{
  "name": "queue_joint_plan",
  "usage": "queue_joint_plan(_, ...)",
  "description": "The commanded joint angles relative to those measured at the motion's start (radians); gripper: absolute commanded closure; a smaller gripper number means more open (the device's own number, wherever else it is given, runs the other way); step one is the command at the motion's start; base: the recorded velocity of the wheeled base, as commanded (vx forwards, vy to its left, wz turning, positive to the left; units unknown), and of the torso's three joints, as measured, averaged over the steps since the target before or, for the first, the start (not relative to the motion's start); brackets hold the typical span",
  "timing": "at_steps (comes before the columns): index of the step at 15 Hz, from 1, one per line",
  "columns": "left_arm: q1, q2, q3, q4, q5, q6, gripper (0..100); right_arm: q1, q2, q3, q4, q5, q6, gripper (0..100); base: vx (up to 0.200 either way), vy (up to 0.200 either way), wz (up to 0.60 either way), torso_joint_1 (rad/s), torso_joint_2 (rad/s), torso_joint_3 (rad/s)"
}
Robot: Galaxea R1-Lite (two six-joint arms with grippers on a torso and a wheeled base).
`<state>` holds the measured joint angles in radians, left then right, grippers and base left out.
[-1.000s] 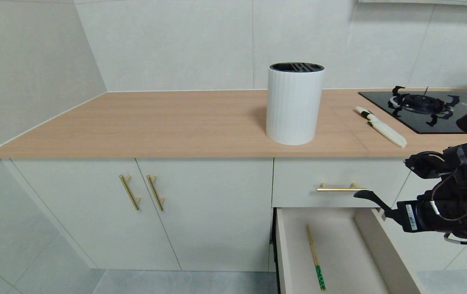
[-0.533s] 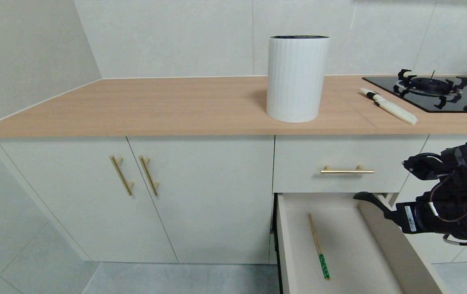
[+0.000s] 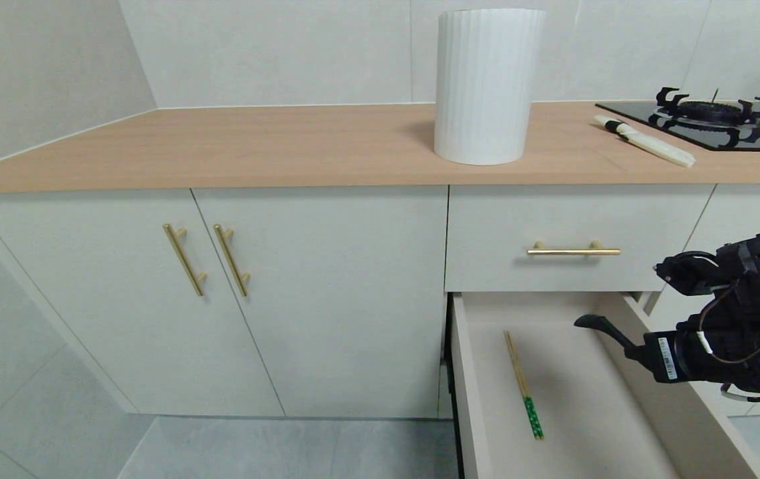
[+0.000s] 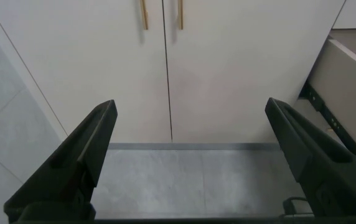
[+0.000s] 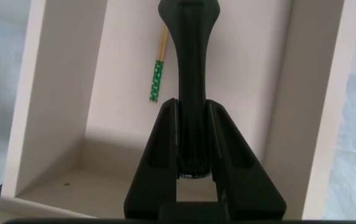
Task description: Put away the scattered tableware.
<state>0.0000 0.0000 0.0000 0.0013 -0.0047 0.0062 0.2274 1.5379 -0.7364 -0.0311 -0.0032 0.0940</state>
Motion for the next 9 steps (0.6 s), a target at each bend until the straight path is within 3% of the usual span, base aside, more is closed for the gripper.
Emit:
queue_joint_plan(1,0.000,0.000,0.000,0.000,0.000,0.000,0,0.001,0.002,0.000,-0.001,0.000,-0.002,100,0.000,0.000,0.00,0.000,0.00,0.000)
queue_joint_plan(4,0.000,0.000,0.000,0.000,0.000,0.000,0,0.001,0.018,0.000,-0.007,0.005,-0.011,100,0.000,0.000,0.00,0.000,0.00,0.000)
queue_joint_plan(9,0.000,0.000,0.000,0.000,0.000,0.000,0,0.000,0.277,0.051,-0.280,-0.003,0.004,100,0.000,0.000,0.00,0.000,0.00,0.000)
